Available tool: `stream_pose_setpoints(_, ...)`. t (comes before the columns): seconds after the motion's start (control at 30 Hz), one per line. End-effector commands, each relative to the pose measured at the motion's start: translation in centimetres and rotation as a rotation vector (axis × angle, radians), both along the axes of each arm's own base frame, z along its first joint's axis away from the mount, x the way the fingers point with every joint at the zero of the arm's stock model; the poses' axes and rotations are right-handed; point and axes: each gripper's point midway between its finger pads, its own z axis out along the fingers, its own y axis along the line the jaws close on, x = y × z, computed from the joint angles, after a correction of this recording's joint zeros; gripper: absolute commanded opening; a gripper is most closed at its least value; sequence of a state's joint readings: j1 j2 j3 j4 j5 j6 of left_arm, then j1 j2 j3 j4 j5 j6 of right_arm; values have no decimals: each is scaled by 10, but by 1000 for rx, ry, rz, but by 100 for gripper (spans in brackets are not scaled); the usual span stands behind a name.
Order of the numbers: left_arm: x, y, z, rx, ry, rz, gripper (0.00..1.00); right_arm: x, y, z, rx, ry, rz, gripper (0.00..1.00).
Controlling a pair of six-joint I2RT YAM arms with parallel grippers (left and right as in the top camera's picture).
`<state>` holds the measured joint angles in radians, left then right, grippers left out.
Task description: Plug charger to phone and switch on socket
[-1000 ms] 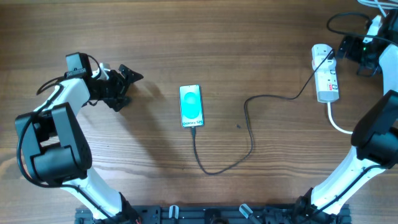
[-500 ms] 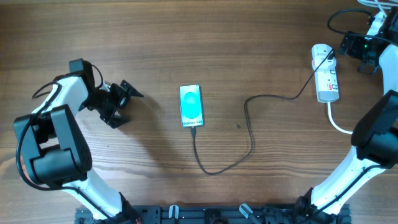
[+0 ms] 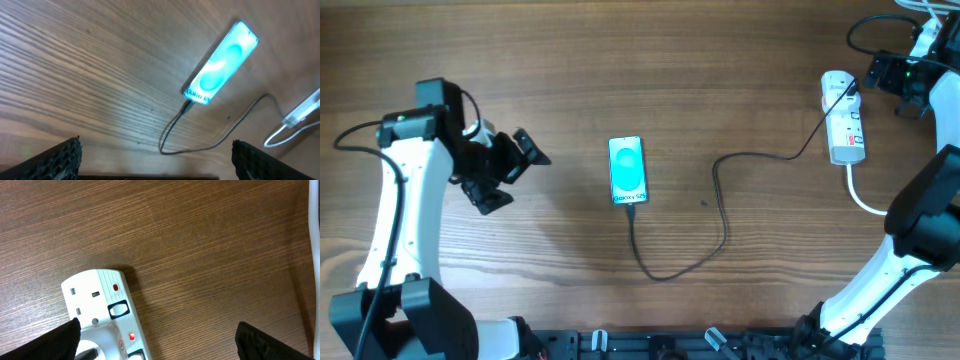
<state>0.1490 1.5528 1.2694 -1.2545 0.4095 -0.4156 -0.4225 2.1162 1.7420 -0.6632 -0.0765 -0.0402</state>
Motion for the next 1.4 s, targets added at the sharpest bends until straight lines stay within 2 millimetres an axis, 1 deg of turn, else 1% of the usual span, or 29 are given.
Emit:
stream_pose_setpoints(0.0,-7,-27,-4,19,5,-122,100,0,-5,8,-25,-12,0,100)
stream_pose_setpoints(0.03,-9,-36,-5,21,3,-157,100,0,-5,8,-25,-12,0,100)
stream_pose_setpoints(0.2,-19,-64,-12,149,-5,-332,100,0,-5,8,-25,-12,-1,100)
stream_pose_setpoints(0.27,-21,-68,-12,150,-7,-347,100,0,-5,8,-25,-12,-1,100)
stream_pose_setpoints(0.67,-21,-68,-12,150,-7,-347,100,0,-5,8,-25,-12,-1,100)
stream_pose_setpoints(0.77,-20,-68,-16,150,11,-346,100,0,-5,8,-25,-12,0,100)
stream_pose_setpoints(1.37,-21,-68,-16,150,9,-346,100,0,-5,8,-24,-11,-1,100)
